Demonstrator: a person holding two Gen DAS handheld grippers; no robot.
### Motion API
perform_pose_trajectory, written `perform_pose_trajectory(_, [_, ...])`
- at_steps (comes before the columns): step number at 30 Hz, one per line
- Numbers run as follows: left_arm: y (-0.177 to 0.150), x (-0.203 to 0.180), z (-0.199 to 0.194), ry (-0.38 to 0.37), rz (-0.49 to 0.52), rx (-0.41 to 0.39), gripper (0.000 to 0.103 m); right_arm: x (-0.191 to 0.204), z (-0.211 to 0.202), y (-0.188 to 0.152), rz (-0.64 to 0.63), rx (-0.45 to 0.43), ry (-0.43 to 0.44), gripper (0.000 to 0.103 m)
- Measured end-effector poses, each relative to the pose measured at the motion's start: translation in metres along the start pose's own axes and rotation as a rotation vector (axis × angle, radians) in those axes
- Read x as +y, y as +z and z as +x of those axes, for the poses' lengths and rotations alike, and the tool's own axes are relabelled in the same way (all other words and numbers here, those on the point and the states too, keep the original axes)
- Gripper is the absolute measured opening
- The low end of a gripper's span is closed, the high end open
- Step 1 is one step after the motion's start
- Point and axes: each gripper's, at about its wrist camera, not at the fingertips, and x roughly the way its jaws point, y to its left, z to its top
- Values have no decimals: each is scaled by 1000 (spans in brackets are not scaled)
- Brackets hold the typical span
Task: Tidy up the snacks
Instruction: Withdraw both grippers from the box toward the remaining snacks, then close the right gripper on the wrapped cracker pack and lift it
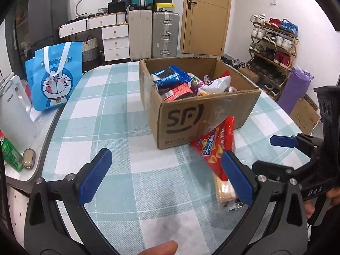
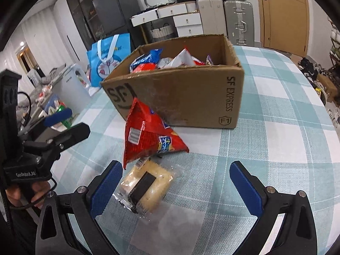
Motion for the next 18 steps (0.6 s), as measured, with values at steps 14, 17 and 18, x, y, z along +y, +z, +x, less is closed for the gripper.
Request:
perform_pose_trajectory(14, [-3, 2, 13, 14, 16, 23, 102, 38, 41, -12, -57, 66, -38, 102])
perform_pose_trajectory(17, [-4, 3, 17, 17, 12, 31, 102, 43, 47, -15, -59, 64, -64, 102])
perform_pose_trajectory(18, [-4, 3, 19, 17, 11, 36, 102, 44, 49, -16, -65, 67, -79, 102])
